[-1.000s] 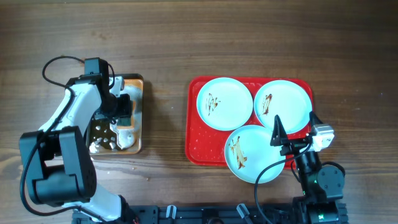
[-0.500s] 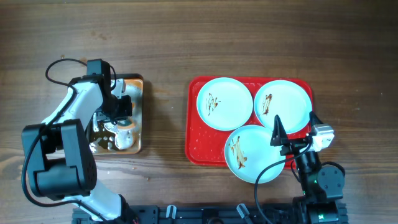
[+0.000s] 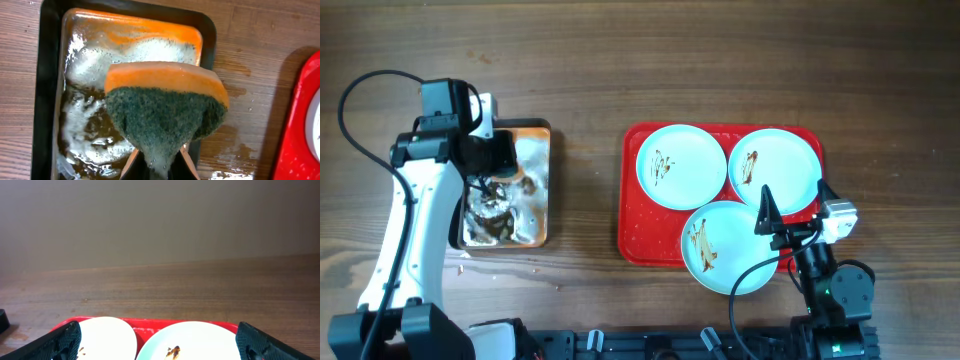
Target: Clean dirty plates on tray and stack at the side
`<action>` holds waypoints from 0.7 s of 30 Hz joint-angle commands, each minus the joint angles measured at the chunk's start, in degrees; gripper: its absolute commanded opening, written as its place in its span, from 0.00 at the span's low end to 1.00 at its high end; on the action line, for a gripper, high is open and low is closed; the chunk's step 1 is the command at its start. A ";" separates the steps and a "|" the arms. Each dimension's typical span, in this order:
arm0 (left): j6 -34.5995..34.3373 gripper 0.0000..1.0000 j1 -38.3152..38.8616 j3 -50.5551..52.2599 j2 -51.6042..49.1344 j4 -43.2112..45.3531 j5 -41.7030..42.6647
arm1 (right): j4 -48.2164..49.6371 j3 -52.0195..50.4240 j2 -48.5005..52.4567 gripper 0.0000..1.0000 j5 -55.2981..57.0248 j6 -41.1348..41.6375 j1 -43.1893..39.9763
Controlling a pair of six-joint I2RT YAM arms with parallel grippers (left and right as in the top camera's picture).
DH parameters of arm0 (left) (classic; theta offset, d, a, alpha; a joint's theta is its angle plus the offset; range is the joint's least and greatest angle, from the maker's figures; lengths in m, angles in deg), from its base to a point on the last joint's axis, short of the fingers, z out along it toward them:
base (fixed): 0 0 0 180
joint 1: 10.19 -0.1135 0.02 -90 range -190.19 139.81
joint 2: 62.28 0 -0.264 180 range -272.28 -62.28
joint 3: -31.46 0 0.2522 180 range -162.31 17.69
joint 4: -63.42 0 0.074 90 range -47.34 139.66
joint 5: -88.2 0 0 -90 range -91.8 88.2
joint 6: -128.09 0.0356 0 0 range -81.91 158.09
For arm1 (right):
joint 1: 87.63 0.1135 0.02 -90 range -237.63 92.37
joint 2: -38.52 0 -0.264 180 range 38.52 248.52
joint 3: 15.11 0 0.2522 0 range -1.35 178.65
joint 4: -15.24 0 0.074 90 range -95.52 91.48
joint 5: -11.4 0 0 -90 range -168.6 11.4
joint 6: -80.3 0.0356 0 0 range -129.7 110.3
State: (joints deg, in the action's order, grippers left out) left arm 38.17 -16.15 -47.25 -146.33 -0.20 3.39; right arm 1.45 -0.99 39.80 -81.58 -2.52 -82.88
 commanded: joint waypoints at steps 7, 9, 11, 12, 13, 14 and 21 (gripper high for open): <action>-0.39 0.04 -0.33 -0.26 -18.38 5.35 -1.57 | 0.15 -0.07 -0.24 1.00 -0.92 -1.01 0.22; -0.39 0.04 -0.33 -0.24 -21.75 5.79 -1.57 | 0.15 -0.07 -0.26 1.00 -0.92 -1.01 0.22; -0.59 0.04 -0.33 -0.20 -24.33 5.75 -0.74 | 0.15 -0.07 -0.26 1.00 -0.92 -1.03 0.22; -0.59 0.04 -0.33 -0.17 -25.27 5.55 0.37 | 0.15 -0.07 -0.26 1.00 -0.92 -1.01 0.22; -1.01 0.04 -0.33 -0.17 -25.49 5.33 0.85 | 0.15 -0.07 -0.26 1.00 -0.92 -1.03 0.22; -2.01 0.04 -0.33 -0.17 -25.27 5.33 0.74 | 0.15 -0.07 -0.26 1.00 -0.92 -1.03 0.22; -5.07 0.04 -0.28 -0.22 -11.26 3.17 0.74 | 0.15 -0.07 -0.26 1.00 -0.92 -1.01 0.22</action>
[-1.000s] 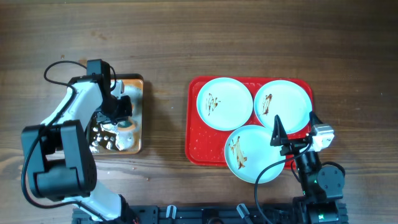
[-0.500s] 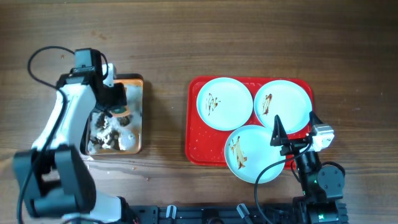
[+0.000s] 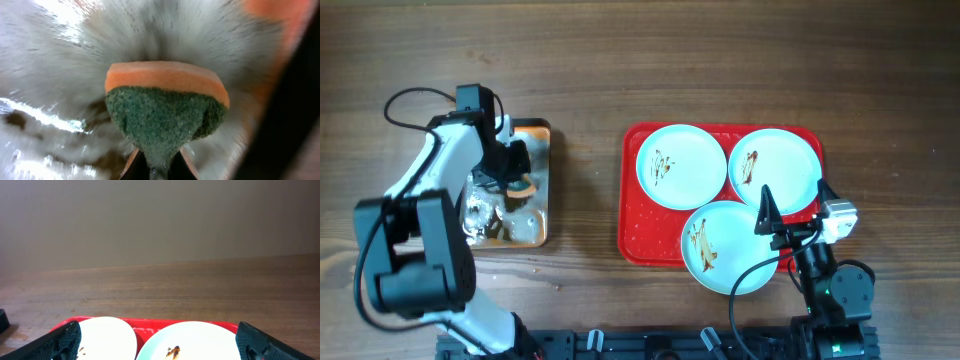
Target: Clean dirty plates on tray and stack at the side
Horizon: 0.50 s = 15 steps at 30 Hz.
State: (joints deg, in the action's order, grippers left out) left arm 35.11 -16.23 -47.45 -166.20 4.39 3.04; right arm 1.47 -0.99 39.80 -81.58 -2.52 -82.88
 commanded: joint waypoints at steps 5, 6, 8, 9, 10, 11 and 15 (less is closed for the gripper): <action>-2.05 0.04 -0.20 -0.02 17.92 -7.39 1.11 | 0.13 -0.07 -0.26 1.00 -0.92 -1.01 0.22; -2.54 0.04 -0.20 -0.02 18.62 -7.80 1.11 | 0.13 -0.07 -0.26 1.00 -0.92 -1.01 0.22; -3.37 0.04 -0.17 -0.02 19.19 -8.15 1.22 | 0.15 -0.07 -0.26 1.00 -1.36 0.26 0.22; -3.52 0.04 -0.17 -0.02 19.26 -8.22 1.42 | 0.11 -0.07 -0.24 1.00 -1.36 2.25 0.22; -3.50 0.04 -0.17 -0.02 19.26 -8.15 1.64 | 0.46 -0.07 -0.20 1.00 -1.36 7.23 0.22; -3.50 0.04 -0.17 -0.02 19.26 -7.96 1.75 | 2.08 0.00 -0.20 1.00 -1.46 12.04 0.22; -3.50 0.04 -0.17 -0.02 19.26 -7.67 1.73 | -9.75 4.48 0.66 1.00 -12.22 21.90 0.22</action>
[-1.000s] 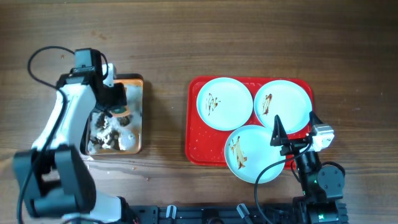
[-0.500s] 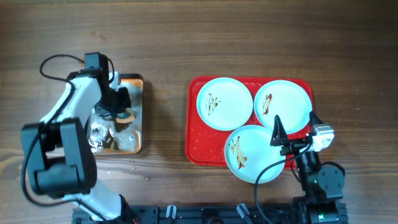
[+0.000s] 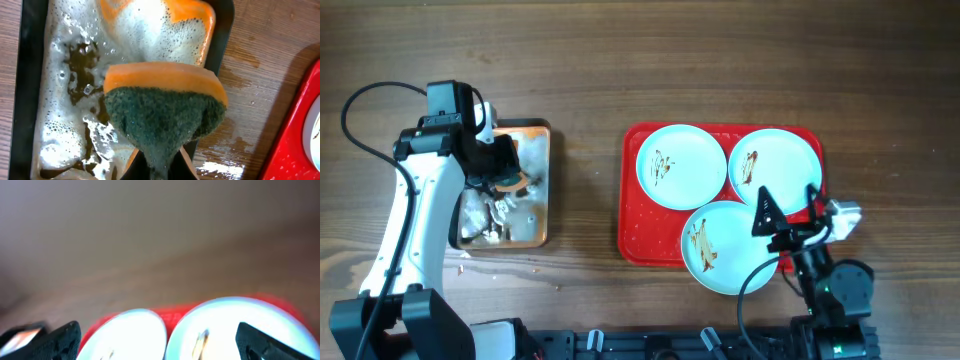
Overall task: Clean dirty plates on tray and stack at the side
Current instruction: 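Move the right gripper to the top-right plate and grip its rim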
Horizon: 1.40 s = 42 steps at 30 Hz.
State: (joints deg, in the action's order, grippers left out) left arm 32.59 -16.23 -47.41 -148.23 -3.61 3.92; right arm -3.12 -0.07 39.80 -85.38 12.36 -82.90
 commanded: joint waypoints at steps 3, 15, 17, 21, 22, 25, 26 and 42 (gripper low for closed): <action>-0.98 0.04 -0.17 -0.07 1.29 0.90 0.90 | -14.60 9.86 4.35 1.00 -9.60 5.46 0.24; -1.03 0.04 -0.17 -0.07 1.29 1.73 2.69 | -63.17 56.11 58.82 1.00 11.08 7.04 0.24; -1.03 0.04 -0.17 -0.07 1.31 1.73 2.82 | -64.48 56.08 63.41 1.00 11.87 10.62 0.11; -1.01 0.04 -0.17 -0.07 1.31 1.77 2.82 | -62.47 56.08 70.10 0.99 5.33 9.68 -0.72; -1.01 0.04 -0.17 -0.07 1.31 1.73 2.82 | -61.75 56.11 70.31 0.38 5.66 6.99 -0.92; -1.01 0.04 -0.17 -0.07 1.31 1.73 2.82 | -61.64 56.11 70.18 0.04 9.70 12.00 -2.80; -0.98 0.04 -0.17 -0.07 1.31 1.73 2.80 | -61.77 56.11 70.18 0.04 10.97 14.58 -4.00; -0.96 0.04 -0.17 -0.07 1.31 1.99 2.78 | -47.36 56.06 90.58 0.04 -2.78 6.62 -34.05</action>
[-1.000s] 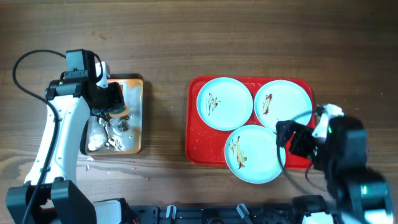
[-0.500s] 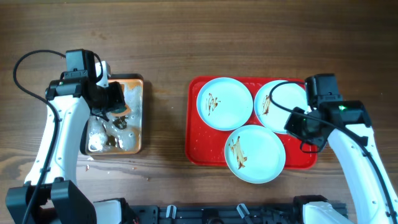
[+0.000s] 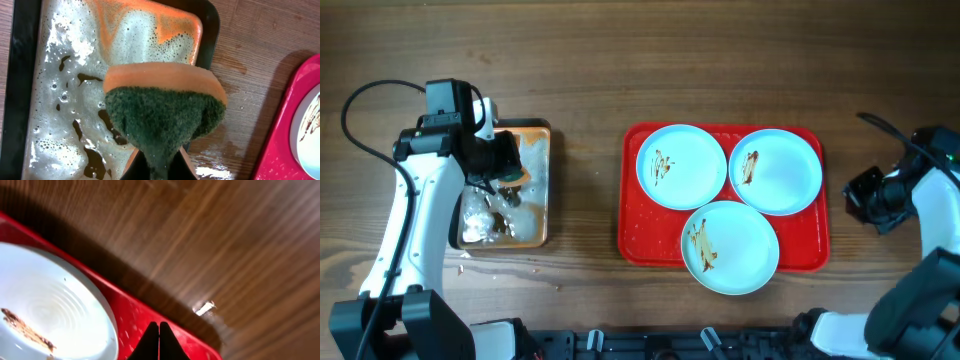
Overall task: Clean dirty plates on tray and stack at the side
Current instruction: 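Move the right gripper to the top-right plate and grip its rim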
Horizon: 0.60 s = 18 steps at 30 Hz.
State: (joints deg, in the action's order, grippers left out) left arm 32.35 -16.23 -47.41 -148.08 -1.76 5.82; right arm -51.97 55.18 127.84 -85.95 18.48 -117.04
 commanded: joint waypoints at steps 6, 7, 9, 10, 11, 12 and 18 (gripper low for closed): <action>-0.72 0.04 -0.17 -0.07 1.16 0.13 0.87 | 5.51 0.76 8.31 0.04 -2.51 1.51 0.09; -0.72 0.04 -0.17 -0.07 1.16 0.13 0.87 | 6.19 0.72 9.38 0.04 -3.39 0.87 0.09; -0.72 0.04 -0.17 -0.07 1.16 0.13 0.87 | 6.93 0.70 10.60 0.04 -3.76 0.39 0.20; -0.72 0.04 -0.17 -0.07 1.16 0.15 0.87 | 7.43 0.44 10.67 0.04 -3.74 0.31 0.44; -0.72 0.04 -0.17 -0.07 1.16 0.13 0.87 | 7.91 0.02 10.67 0.04 -3.76 0.26 1.03; -0.72 0.04 -0.17 -0.07 1.16 0.15 0.87 | 8.28 -0.17 10.67 0.04 -3.91 0.24 1.55; -0.72 0.04 -0.17 -0.07 1.16 0.20 0.87 | 10.60 -1.38 10.67 0.04 -4.96 1.95 10.49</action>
State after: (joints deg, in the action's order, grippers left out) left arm 32.35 -16.23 -47.41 -148.08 -1.76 5.82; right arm -41.19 54.83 137.85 -88.90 18.75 -109.78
